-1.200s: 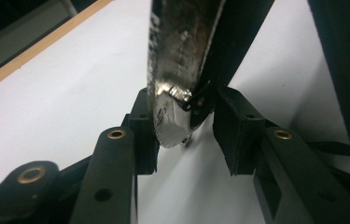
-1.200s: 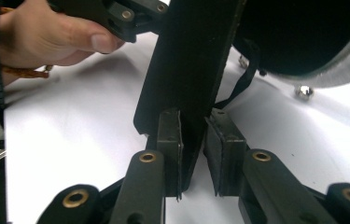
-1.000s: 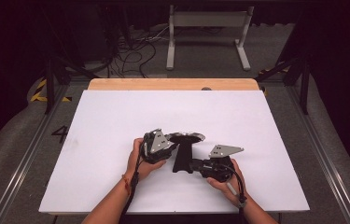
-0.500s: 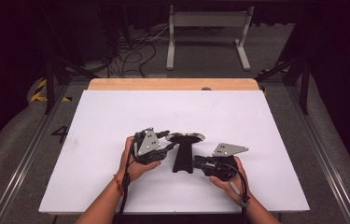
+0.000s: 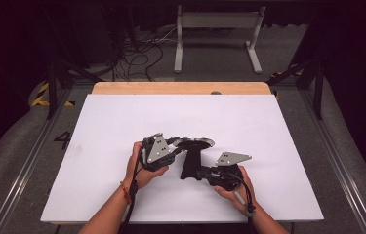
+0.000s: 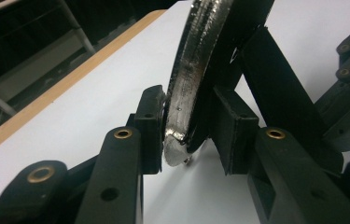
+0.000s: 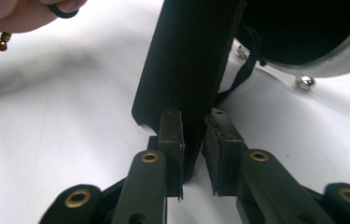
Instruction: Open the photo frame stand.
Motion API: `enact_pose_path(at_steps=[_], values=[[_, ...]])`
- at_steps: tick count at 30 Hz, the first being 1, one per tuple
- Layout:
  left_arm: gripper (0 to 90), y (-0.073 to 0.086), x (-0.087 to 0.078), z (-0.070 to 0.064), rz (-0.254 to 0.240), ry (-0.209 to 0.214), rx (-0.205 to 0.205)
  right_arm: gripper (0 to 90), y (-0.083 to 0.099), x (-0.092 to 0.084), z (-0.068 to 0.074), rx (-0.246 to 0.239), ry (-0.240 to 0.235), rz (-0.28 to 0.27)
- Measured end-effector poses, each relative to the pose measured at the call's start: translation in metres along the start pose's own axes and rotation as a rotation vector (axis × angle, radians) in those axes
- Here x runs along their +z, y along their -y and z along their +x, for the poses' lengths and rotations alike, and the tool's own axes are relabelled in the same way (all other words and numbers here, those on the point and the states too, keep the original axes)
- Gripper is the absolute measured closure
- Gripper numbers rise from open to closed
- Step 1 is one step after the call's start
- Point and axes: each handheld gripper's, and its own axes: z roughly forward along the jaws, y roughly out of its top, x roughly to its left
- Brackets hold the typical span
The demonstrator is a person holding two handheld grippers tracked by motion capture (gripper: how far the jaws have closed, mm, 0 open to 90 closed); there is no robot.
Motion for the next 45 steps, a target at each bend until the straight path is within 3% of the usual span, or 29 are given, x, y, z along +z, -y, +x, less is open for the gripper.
enact_pose_path(at_steps=[4,8,17,26,28,33,45], values=[[66.1,0.0,0.001,-0.005,-0.011,-0.041,0.012,79.8,0.0,-0.001,-0.001,-0.004,0.008,0.0],[66.3,0.0,0.002,-0.006,-0.016,-0.056,0.019,80.2,0.0,-0.003,-0.003,-0.003,0.004,-0.001],[67.0,0.002,0.001,-0.007,-0.018,-0.035,0.026,81.9,0.001,-0.005,-0.006,-0.013,-0.008,0.015],[67.3,0.005,-0.003,-0.003,-0.005,-0.008,0.007,83.6,0.001,-0.007,-0.006,-0.021,-0.011,0.02],[62.3,0.006,-0.003,-0.001,-0.002,0.011,0.0,83.4,0.001,-0.007,-0.006,-0.018,-0.008,0.02],[60.7,0.005,-0.007,0.0,0.009,0.028,0.002,83.5,0.001,-0.007,-0.006,-0.025,-0.004,0.021],[53.3,0.006,-0.029,0.01,0.028,0.003,-0.005,84.5,0.001,-0.013,-0.006,-0.023,0.0,0.019]])
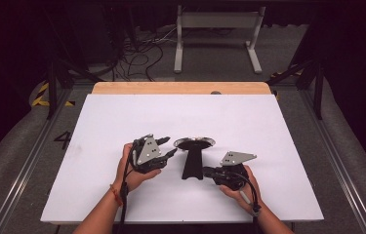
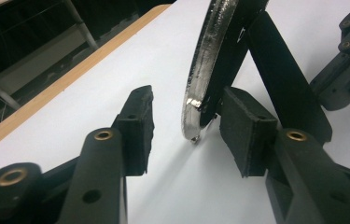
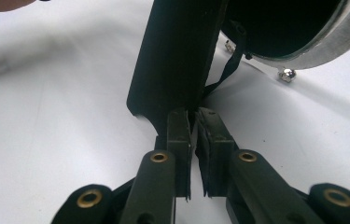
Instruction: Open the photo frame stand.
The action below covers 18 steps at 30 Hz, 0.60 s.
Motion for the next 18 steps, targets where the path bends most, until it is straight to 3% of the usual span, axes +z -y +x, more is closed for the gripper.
enact_pose_path(at_steps=[4,10,11,16,18], values=[[47.5,0.001,-0.008,0.002,0.01,0.004,-0.012,84.0,-0.001,-0.006,0.001,-0.017,0.003,0.0],[37.2,0.014,-0.03,0.001,0.087,0.004,0.001,83.4,-0.005,-0.015,0.005,-0.072,0.037,0.007],[34.9,0.018,-0.036,0.001,0.094,-0.013,0.0,83.4,-0.005,-0.016,0.006,-0.075,0.036,0.005],[25.2,0.042,-0.055,0.001,0.135,-0.019,-0.045,84.0,-0.007,-0.02,0.006,-0.069,0.04,-0.008],[21.9,0.053,-0.061,0.003,0.127,-0.016,-0.09,83.9,-0.007,-0.021,0.006,-0.061,0.045,-0.009]])
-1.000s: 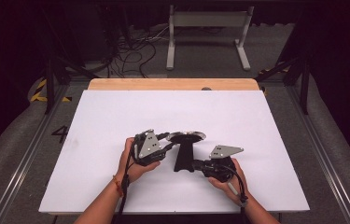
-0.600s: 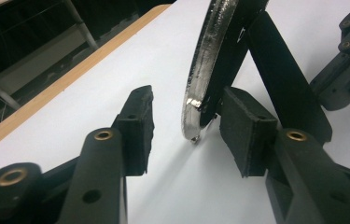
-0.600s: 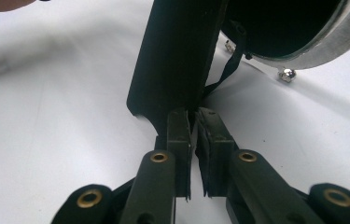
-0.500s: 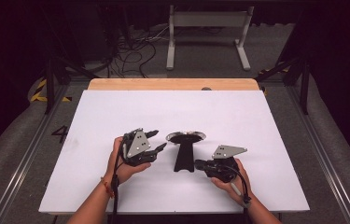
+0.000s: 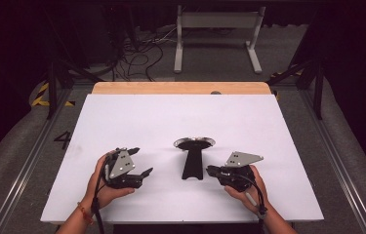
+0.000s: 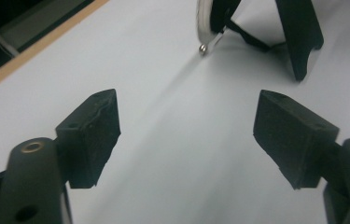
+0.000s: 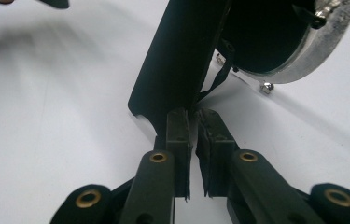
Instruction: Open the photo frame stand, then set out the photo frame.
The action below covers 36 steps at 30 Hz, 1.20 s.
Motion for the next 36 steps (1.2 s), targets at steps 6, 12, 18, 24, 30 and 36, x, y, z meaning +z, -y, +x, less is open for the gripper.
enact_pose_path(at_steps=[6,12,18,24,30,36], values=[[16.8,0.029,0.004,0.003,0.05,0.022,-0.074,82.1,-0.002,-0.002,0.0,0.011,0.007,-0.013],[24.1,0.029,0.007,0.004,0.05,0.022,-0.096,83.6,-0.006,0.0,0.008,-0.008,-0.001,-0.021],[31.2,0.029,0.009,0.005,0.064,0.019,-0.083,90.0,-0.008,0.004,0.016,-0.031,0.0,-0.03],[30.7,0.02,0.013,0.007,0.04,0.03,-0.095,90.0,-0.006,0.004,0.02,-0.038,0.02,-0.031],[29.3,-0.002,0.024,0.007,0.007,0.034,-0.064,90.0,-0.003,0.0,0.026,-0.039,0.043,-0.045],[23.7,-0.033,0.049,0.004,-0.007,0.037,-0.008,90.0,-0.005,0.002,0.032,-0.026,0.063,-0.065]])
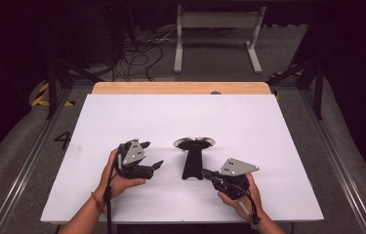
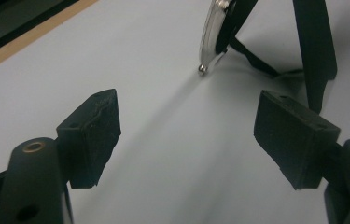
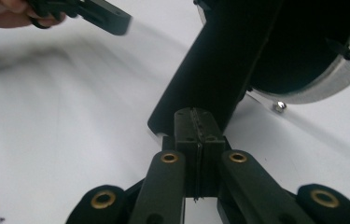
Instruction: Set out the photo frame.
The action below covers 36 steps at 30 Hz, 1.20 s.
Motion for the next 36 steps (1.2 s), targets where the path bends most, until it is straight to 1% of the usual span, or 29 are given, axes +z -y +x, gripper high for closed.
enact_pose_path(at_steps=[1,3,5,7,8,9,10,11,12,13,14,15,17,18,20,21,23,24,25,26,27,28,31,34,36], values=[[24.9,-0.004,0.006,0.001,0.003,0.007,0.007,90.0,-0.002,0.001,0.002,0.0,0.0,-0.007],[24.8,-0.01,0.017,0.002,0.003,0.011,0.007,90.0,-0.006,0.008,0.009,-0.02,-0.004,-0.001],[26.4,-0.014,0.026,0.003,-0.004,0.03,0.007,90.0,-0.008,0.016,0.017,-0.053,-0.003,0.015],[28.4,-0.017,0.033,0.001,-0.02,0.045,0.018,90.0,-0.011,0.025,0.024,-0.087,0.002,0.031],[31.5,-0.019,0.036,0.001,-0.016,0.049,0.029,90.0,-0.012,0.029,0.026,-0.093,0.002,0.035],[31.6,-0.021,0.039,-0.001,-0.011,0.039,0.029,90.0,-0.013,0.033,0.027,-0.098,0.004,0.04],[32.6,-0.022,0.041,-0.001,-0.013,0.039,0.023,90.0,-0.014,0.036,0.029,-0.102,0.007,0.041],[35.4,-0.024,0.043,0.0,-0.027,0.064,0.012,90.0,-0.014,0.039,0.03,-0.102,0.008,0.042],[40.3,-0.026,0.045,0.001,-0.03,0.065,0.011,90.0,-0.014,0.043,0.031,-0.095,0.01,0.044],[40.7,-0.027,0.046,0.001,-0.032,0.061,0.012,90.0,-0.015,0.045,0.032,-0.09,0.012,0.044],[42.9,-0.029,0.048,0.002,-0.033,0.075,0.015,90.0,-0.015,0.047,0.033,-0.087,0.011,0.043],[47.2,-0.029,0.05,0.002,-0.033,0.084,0.019,90.0,-0.015,0.05,0.034,-0.088,0.016,0.041],[48.5,-0.03,0.053,0.002,-0.032,0.103,0.021,90.0,-0.017,0.054,0.037,-0.091,0.019,0.041],[51.5,-0.03,0.054,0.001,-0.037,0.11,0.026,90.0,-0.017,0.056,0.039,-0.094,0.014,0.045],[53.3,-0.03,0.056,0.0,-0.036,0.115,0.031,90.0,-0.018,0.06,0.041,-0.1,0.02,0.05],[54.7,-0.03,0.056,0.0,-0.041,0.125,0.027,90.0,-0.019,0.062,0.042,-0.098,0.016,0.052],[57.0,-0.03,0.058,0.0,-0.048,0.137,0.027,89.8,-0.018,0.066,0.042,-0.094,0.028,0.054],[58.1,-0.03,0.058,0.0,-0.048,0.137,0.027,89.8,-0.018,0.066,0.042,-0.094,0.028,0.054],[58.1,-0.029,0.059,0.0,-0.057,0.158,0.023,89.3,-0.018,0.068,0.042,-0.087,0.024,0.054],[63.0,-0.029,0.06,-0.001,-0.053,0.162,0.029,89.5,-0.017,0.07,0.043,-0.083,0.022,0.053],[65.1,-0.028,0.061,-0.002,-0.048,0.162,0.036,90.0,-0.016,0.072,0.044,-0.079,0.022,0.053],[67.2,-0.028,0.061,-0.003,-0.047,0.152,0.041,90.0,-0.015,0.074,0.045,-0.074,0.021,0.053],[68.0,-0.028,0.06,-0.004,-0.045,0.139,0.05,90.0,-0.014,0.079,0.049,-0.086,0.041,0.059],[68.0,-0.026,0.059,-0.005,-0.05,0.132,0.03,90.0,-0.012,0.083,0.051,-0.076,0.052,0.066],[68.3,-0.026,0.057,-0.007,-0.043,0.12,0.04,90.0,-0.01,0.084,0.05,-0.064,0.072,0.075]])
